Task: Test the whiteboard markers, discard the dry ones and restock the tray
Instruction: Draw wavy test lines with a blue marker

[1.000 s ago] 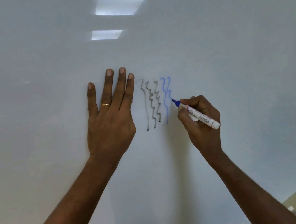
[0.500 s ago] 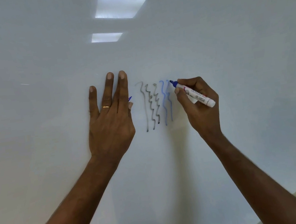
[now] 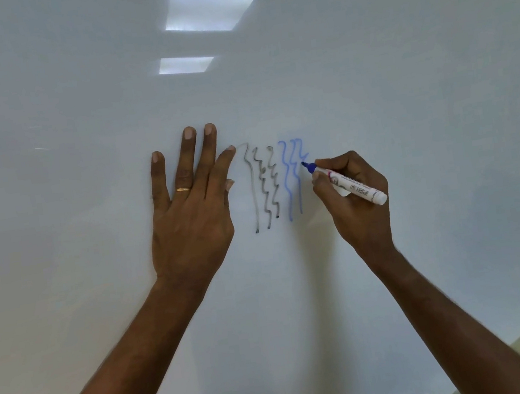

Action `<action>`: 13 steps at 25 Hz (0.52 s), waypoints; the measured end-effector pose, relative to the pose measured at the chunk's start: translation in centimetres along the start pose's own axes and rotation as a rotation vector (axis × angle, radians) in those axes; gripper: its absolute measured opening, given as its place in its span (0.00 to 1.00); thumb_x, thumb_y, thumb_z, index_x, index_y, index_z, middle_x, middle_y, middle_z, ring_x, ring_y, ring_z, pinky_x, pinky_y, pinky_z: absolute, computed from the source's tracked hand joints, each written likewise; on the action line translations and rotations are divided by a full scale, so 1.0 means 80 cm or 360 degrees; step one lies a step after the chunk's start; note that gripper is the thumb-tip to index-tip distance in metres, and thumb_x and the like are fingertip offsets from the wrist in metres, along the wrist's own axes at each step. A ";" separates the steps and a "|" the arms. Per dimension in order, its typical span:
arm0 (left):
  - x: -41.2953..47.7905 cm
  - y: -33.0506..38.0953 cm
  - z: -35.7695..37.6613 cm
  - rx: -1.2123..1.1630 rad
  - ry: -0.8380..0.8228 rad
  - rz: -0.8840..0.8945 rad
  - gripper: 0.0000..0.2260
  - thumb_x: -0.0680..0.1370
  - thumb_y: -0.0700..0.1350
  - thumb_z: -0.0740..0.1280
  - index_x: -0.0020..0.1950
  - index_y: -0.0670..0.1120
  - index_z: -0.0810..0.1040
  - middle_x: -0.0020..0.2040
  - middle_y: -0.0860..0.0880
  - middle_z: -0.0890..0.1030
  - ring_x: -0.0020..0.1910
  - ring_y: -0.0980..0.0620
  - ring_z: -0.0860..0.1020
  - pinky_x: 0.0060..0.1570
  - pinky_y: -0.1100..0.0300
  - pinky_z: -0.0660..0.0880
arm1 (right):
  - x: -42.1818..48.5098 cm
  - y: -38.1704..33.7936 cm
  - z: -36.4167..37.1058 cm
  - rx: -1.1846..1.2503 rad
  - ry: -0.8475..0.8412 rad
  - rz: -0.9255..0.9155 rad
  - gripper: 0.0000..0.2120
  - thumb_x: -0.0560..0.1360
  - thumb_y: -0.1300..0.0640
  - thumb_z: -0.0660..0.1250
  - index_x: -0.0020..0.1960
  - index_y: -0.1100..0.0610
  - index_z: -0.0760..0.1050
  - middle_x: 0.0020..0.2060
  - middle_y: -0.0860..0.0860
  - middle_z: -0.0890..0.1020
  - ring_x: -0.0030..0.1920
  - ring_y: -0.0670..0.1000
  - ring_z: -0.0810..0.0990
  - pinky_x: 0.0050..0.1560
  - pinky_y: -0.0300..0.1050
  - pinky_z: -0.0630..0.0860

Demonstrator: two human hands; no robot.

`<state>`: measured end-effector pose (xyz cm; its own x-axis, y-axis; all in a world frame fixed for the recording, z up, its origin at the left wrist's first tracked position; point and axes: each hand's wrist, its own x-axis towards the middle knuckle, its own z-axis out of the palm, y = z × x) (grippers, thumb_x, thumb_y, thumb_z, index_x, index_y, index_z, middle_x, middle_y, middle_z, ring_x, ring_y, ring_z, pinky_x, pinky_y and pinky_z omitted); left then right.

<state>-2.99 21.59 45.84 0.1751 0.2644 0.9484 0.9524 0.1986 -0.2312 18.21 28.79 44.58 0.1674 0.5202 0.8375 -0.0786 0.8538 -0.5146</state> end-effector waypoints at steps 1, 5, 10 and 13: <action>0.000 0.000 0.000 -0.0013 0.0004 -0.0008 0.20 0.89 0.46 0.49 0.81 0.47 0.60 0.83 0.47 0.53 0.83 0.47 0.49 0.80 0.39 0.49 | -0.002 0.001 -0.001 0.0001 0.0008 0.0015 0.04 0.75 0.68 0.71 0.46 0.61 0.80 0.41 0.54 0.85 0.40 0.55 0.81 0.41 0.44 0.75; 0.001 0.001 -0.001 -0.0079 0.0021 -0.0065 0.21 0.88 0.47 0.51 0.82 0.45 0.56 0.83 0.49 0.55 0.83 0.49 0.50 0.80 0.41 0.48 | -0.021 0.011 -0.009 -0.0008 0.0003 0.0048 0.06 0.73 0.70 0.70 0.44 0.60 0.79 0.38 0.56 0.83 0.34 0.53 0.77 0.36 0.46 0.72; 0.001 0.001 0.000 -0.0118 0.0030 -0.0064 0.23 0.88 0.47 0.51 0.83 0.45 0.52 0.83 0.50 0.56 0.83 0.50 0.50 0.81 0.42 0.47 | -0.068 0.022 -0.031 -0.0070 -0.0168 0.0180 0.06 0.75 0.69 0.71 0.47 0.59 0.81 0.38 0.54 0.83 0.37 0.54 0.79 0.38 0.47 0.74; 0.001 -0.001 0.001 -0.0151 0.0033 -0.0083 0.24 0.89 0.50 0.51 0.83 0.44 0.52 0.82 0.52 0.56 0.82 0.52 0.49 0.81 0.44 0.47 | -0.063 0.011 -0.034 0.0066 -0.0156 0.0237 0.04 0.77 0.65 0.71 0.51 0.58 0.79 0.43 0.54 0.85 0.45 0.58 0.83 0.45 0.47 0.77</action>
<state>-3.09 21.64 45.94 0.1286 0.2360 0.9632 0.9795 0.1214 -0.1606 19.99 26.90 39.41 0.0544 0.6386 0.7676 -0.1361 0.7663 -0.6279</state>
